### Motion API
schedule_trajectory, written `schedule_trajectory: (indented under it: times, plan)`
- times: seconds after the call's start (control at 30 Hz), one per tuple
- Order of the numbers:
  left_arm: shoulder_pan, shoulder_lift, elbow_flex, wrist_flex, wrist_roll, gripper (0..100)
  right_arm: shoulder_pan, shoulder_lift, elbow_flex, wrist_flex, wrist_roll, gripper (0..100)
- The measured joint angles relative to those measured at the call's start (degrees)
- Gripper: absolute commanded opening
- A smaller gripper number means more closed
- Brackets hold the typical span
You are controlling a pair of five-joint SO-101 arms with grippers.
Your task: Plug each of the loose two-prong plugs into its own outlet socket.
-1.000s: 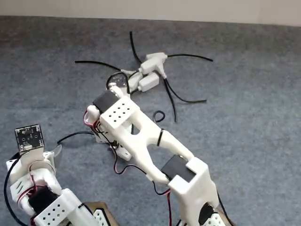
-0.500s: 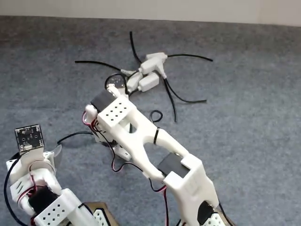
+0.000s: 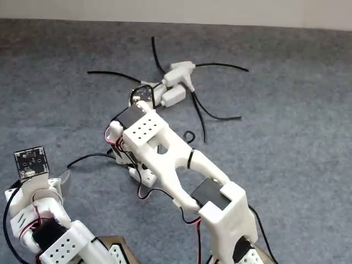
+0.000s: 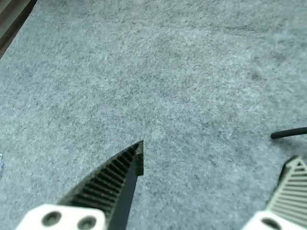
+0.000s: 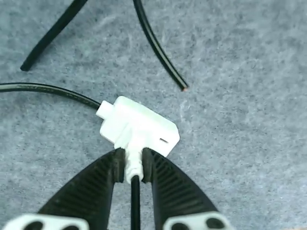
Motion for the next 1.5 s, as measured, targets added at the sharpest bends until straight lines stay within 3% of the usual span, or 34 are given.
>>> schedule_trajectory:
  times: [0.93, 1.27, 1.5]
  plan:
    - [-1.3, 0.0, -1.8, 0.0, 0.0, 42, 1.2, 10.8, -5.5, 0.8, 2.0, 1.2]
    - [-1.3, 0.0, -1.4, 0.0, 0.0, 42, 0.6, 5.0, -5.1, 3.0, 2.5, 32.0]
    - [-1.3, 0.0, -1.4, 0.0, 0.0, 42, 0.7, 2.0, -8.0, 8.6, 8.3, 34.0]
